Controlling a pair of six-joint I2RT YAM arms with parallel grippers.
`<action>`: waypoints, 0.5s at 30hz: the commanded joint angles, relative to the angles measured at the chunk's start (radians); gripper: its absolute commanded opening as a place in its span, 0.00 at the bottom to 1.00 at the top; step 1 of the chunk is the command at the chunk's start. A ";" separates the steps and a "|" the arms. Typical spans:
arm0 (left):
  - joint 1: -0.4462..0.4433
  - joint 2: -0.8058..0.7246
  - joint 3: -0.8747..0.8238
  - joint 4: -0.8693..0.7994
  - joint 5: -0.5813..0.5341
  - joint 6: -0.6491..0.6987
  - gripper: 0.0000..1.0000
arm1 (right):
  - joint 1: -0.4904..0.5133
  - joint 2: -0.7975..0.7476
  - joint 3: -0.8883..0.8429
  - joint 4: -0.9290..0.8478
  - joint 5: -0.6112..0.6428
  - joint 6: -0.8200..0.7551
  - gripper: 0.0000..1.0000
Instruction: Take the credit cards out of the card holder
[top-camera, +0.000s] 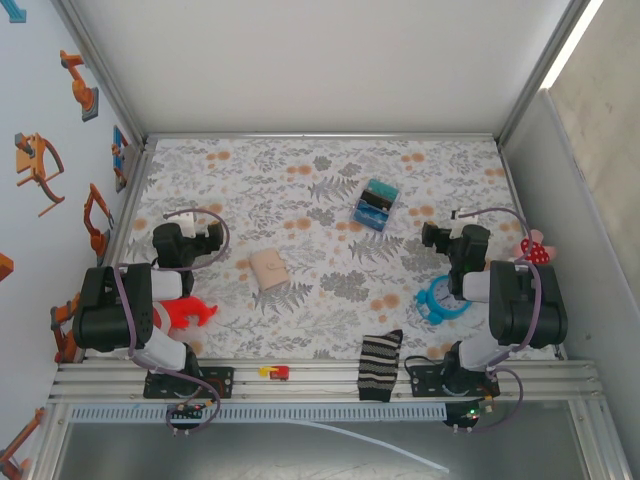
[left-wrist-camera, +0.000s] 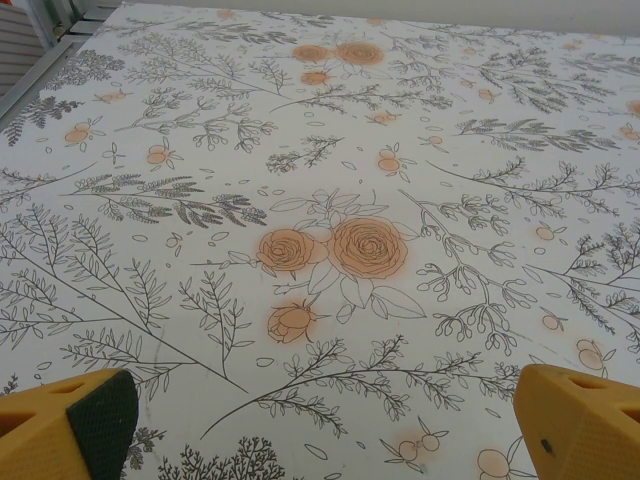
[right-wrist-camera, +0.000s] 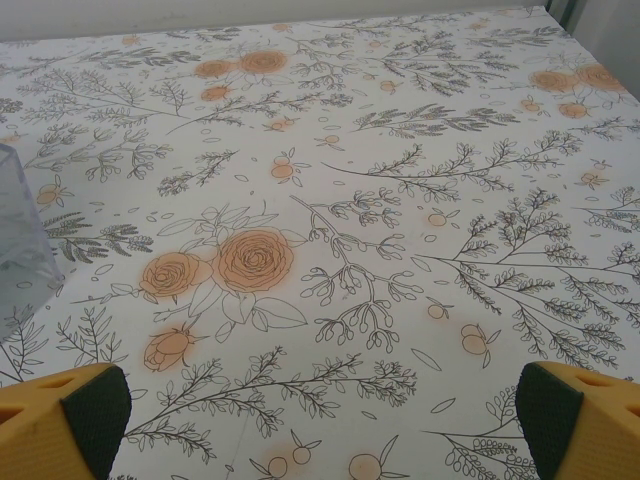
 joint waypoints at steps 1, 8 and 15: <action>-0.003 -0.004 0.020 -0.002 0.000 -0.015 0.97 | 0.007 -0.009 0.020 0.010 0.013 0.009 0.99; -0.003 -0.004 0.019 -0.001 -0.001 -0.015 0.97 | 0.007 -0.010 0.018 0.011 0.013 0.008 0.99; -0.002 -0.052 0.018 -0.030 -0.017 -0.023 0.97 | 0.006 -0.020 0.001 0.036 0.015 0.007 0.99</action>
